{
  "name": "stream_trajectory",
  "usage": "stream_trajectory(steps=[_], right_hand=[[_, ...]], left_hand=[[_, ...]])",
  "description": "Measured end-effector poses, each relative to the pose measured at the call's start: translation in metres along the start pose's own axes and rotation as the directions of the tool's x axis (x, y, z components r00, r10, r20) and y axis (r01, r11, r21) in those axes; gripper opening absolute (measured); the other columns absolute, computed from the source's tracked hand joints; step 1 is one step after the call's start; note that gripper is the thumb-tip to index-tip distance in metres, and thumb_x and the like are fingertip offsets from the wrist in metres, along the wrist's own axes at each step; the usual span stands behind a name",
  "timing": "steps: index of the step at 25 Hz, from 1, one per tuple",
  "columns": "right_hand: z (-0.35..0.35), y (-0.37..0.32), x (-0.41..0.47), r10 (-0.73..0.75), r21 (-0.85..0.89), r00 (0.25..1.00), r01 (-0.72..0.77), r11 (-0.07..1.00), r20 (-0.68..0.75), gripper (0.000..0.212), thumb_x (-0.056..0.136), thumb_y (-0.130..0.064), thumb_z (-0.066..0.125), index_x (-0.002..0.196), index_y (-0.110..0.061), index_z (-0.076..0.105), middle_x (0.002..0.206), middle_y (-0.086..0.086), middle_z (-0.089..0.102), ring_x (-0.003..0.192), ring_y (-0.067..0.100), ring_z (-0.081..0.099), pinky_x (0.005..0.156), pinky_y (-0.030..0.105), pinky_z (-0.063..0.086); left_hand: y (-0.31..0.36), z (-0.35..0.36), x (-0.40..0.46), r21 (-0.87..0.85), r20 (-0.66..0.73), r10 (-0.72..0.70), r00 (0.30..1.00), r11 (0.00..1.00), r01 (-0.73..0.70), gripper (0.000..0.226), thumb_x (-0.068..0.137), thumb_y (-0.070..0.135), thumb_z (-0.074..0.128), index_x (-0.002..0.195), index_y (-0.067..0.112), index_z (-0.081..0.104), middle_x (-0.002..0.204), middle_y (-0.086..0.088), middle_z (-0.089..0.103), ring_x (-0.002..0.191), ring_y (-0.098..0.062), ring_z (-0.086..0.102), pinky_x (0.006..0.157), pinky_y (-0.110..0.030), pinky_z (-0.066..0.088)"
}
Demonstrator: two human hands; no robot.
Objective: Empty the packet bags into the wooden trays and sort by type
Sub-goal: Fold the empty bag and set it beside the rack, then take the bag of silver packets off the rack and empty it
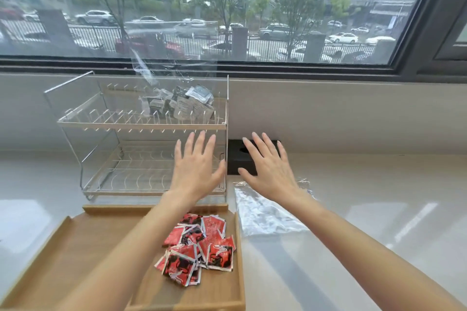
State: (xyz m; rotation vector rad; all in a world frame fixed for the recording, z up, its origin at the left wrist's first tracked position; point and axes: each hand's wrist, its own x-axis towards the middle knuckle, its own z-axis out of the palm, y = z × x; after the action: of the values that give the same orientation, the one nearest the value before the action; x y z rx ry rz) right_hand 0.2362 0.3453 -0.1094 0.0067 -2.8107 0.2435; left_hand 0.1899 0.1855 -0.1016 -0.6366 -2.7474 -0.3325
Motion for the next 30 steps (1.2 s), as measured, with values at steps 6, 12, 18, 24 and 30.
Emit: stream_trajectory(steps=[6, 12, 18, 24, 30], right_hand=[[-0.023, -0.063, 0.037, -0.011, 0.069, 0.995, 0.017, 0.997, -0.094, 0.065, 0.09, -0.043, 0.042, 0.144, -0.025, 0.012, 0.157, 0.002, 0.008, 0.144, 0.017, -0.001, 0.117, 0.039, -0.001], [-0.031, -0.107, 0.086, 0.022, 0.167, 0.987, 0.004, 0.986, -0.156, 0.065, 0.089, -0.039, 0.047, 0.144, -0.022, 0.015, 0.156, 0.003, 0.014, 0.144, 0.018, 0.009, 0.117, 0.037, 0.009], [-0.034, -0.12, 0.139, 0.127, 0.362, 0.988, -0.087, 0.928, -0.088, 0.066, 0.089, -0.036, 0.049, 0.143, -0.018, 0.017, 0.153, 0.004, 0.022, 0.141, 0.017, 0.018, 0.114, 0.035, 0.017], [-0.034, -0.113, 0.195, 0.286, 0.557, 0.957, -0.26, 0.789, 0.04, 0.067, 0.089, -0.03, 0.051, 0.144, -0.015, 0.015, 0.154, 0.004, 0.021, 0.14, 0.022, 0.022, 0.112, 0.036, 0.022], [-0.009, -0.089, 0.247, 0.456, 0.616, 0.872, -0.461, 0.639, 0.178, 0.074, 0.09, -0.028, 0.049, 0.145, -0.011, 0.002, 0.156, 0.009, 0.012, 0.141, 0.027, 0.018, 0.111, 0.039, 0.023]], left_hand=[[-0.06, -0.048, 0.019, -0.126, -0.089, 0.023, 0.996, 0.991, -0.035, 0.063, 0.09, 0.042, 0.037, 0.143, 0.017, 0.014, 0.154, -0.009, 0.015, 0.143, -0.024, 0.009, 0.116, -0.042, 0.009], [-0.121, -0.082, 0.056, -0.399, -0.09, -0.011, 0.996, 0.916, -0.026, 0.061, 0.09, 0.036, 0.041, 0.142, 0.011, 0.019, 0.152, -0.009, 0.024, 0.139, -0.022, 0.022, 0.112, -0.04, 0.021], [-0.168, -0.104, 0.095, -0.538, -0.062, -0.089, 0.994, 0.842, 0.042, 0.057, 0.09, 0.031, 0.044, 0.14, 0.01, 0.025, 0.147, -0.012, 0.034, 0.134, -0.026, 0.033, 0.108, -0.043, 0.028], [-0.2, -0.098, 0.146, -0.587, 0.026, -0.201, 0.979, 0.79, 0.178, 0.054, 0.091, 0.032, 0.044, 0.138, 0.011, 0.029, 0.144, -0.012, 0.039, 0.131, -0.028, 0.037, 0.106, -0.039, 0.029], [-0.232, -0.065, 0.192, -0.531, 0.156, -0.285, 0.946, 0.783, 0.324, 0.061, 0.09, 0.035, 0.046, 0.139, 0.006, 0.025, 0.146, -0.013, 0.036, 0.133, -0.031, 0.033, 0.108, -0.039, 0.027]])
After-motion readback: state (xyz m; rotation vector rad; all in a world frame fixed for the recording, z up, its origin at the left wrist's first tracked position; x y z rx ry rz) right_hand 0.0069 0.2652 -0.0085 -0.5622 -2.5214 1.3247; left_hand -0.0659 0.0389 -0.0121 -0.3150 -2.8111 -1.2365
